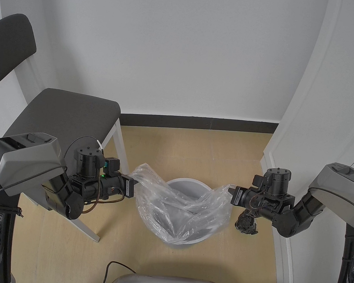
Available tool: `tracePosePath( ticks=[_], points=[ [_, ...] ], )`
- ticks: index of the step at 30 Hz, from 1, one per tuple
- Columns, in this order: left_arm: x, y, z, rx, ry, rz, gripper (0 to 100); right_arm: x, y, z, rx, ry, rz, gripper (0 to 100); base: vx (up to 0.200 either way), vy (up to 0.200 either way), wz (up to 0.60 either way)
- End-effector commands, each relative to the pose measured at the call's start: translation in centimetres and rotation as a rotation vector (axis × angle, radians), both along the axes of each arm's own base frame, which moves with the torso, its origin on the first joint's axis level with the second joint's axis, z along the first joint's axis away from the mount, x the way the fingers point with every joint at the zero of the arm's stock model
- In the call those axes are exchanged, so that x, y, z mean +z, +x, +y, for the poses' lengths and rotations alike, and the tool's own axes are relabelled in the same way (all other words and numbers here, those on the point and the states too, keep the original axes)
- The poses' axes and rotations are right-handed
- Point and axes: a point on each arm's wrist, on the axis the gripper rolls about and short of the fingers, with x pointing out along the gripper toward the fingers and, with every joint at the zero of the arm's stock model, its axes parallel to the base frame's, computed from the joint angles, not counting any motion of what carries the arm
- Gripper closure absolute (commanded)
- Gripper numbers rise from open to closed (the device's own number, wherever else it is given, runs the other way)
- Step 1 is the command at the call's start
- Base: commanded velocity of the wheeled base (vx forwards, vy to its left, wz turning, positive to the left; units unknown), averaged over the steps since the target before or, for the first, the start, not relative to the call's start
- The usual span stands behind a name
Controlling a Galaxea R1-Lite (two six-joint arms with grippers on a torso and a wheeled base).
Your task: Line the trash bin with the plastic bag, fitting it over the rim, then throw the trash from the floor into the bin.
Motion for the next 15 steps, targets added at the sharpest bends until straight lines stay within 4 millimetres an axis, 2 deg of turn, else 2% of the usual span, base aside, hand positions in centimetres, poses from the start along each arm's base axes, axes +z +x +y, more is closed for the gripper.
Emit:
tracePosePath(
  ticks=[1, 10, 15],
  points=[
    [1.8, -0.1, 1.0, 0.013, 0.02, -0.032, 100, 0.3, 0.1, -1.2, -0.017, -0.034, 0.004, 100, 0.0, 0.0, 0.0],
    [4.0, -1.8, 1.6, -0.002, 0.091, 0.051, 100, -0.1, 0.4, -2.7, -0.034, -0.081, 0.014, 100, 0.0, 0.0, 0.0],
    [4.3, -2.6, 1.5, -0.026, 0.132, 0.072, 100, 0.2, 0.1, -2.8, -0.027, -0.107, 0.046, 100, 0.0, 0.0, 0.0]
  ],
)
